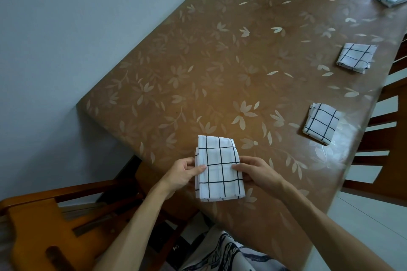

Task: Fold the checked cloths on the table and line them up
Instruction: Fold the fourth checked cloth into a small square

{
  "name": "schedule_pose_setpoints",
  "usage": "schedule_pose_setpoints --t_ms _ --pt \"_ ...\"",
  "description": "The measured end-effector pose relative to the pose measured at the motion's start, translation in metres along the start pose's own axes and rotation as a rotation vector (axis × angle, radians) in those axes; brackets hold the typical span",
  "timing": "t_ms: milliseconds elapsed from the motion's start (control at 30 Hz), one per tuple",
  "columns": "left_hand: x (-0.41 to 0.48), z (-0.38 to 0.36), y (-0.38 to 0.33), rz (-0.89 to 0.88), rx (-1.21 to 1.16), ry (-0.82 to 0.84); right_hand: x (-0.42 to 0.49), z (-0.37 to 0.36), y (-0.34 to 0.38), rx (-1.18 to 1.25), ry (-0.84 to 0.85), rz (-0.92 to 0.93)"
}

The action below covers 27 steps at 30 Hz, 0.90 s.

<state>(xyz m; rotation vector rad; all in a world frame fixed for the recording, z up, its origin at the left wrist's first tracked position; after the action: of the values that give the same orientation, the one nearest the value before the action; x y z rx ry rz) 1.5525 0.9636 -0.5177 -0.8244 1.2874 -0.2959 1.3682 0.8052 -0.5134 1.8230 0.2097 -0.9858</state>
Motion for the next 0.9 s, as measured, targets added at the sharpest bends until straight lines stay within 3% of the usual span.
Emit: schedule_pose_setpoints --t_ms 167,300,400,633,767,900 --pt "-0.005 0.003 -0.004 -0.075 -0.062 0.071 0.003 0.002 -0.005 0.096 0.039 -0.008" --pt "-0.008 0.001 -0.007 -0.086 -0.219 0.024 0.005 -0.002 -0.006 0.286 0.034 -0.001" --pt "-0.010 0.001 -0.009 -0.097 -0.146 0.000 0.003 -0.005 -0.004 0.302 0.042 0.005" --pt "-0.012 0.004 -0.006 -0.223 0.081 -0.058 0.005 -0.002 -0.003 -0.090 -0.044 0.038" --pt "-0.016 0.003 -0.009 -0.176 0.149 0.017 0.002 -0.010 0.002 -0.235 -0.085 0.162" --pt "-0.025 0.005 -0.023 -0.120 0.367 0.168 0.000 -0.023 0.009 -0.391 -0.079 0.277"
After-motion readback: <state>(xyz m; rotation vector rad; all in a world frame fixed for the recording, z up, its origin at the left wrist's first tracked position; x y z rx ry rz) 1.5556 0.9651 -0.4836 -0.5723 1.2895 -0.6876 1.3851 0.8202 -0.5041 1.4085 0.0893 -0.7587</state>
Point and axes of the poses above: each hand's wrist, its own x-axis towards the middle knuckle, its own z-axis out of the back of the hand, y = z × x, the point moved 1 cm from there along x, towards the middle knuckle, and after that the axes turned 1 degree about y, right-handed, at the moved point
